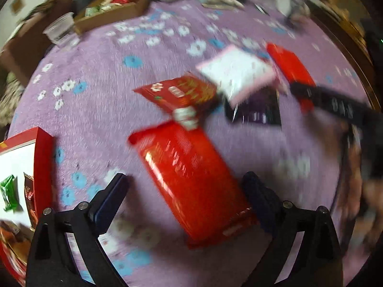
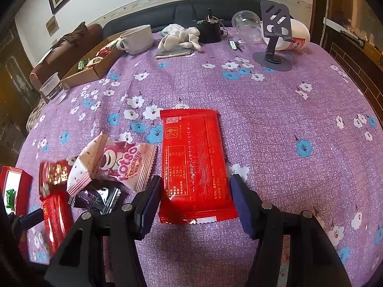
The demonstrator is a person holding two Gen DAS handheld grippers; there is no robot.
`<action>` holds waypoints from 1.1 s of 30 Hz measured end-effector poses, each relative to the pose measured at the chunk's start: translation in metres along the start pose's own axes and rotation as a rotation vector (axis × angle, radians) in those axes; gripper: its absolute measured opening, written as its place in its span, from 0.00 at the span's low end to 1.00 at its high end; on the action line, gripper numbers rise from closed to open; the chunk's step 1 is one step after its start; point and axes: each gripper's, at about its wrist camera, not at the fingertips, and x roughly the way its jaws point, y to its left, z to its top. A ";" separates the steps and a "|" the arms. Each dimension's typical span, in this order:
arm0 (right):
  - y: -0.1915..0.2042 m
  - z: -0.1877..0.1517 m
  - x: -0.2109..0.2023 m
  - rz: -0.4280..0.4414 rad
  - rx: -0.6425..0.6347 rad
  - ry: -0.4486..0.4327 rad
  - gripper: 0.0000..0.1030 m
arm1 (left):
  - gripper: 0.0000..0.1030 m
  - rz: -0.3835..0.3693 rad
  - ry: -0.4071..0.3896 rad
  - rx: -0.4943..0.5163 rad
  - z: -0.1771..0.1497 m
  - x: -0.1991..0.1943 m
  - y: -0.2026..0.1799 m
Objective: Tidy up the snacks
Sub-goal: 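Grasp a large red packet with the left tool while the right tool grasps another red packet, then lift both held red packets off the table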
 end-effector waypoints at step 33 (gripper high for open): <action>-0.055 0.006 -0.012 0.319 0.303 0.018 0.50 | 0.44 -0.033 -0.165 -0.028 -0.042 -0.027 0.016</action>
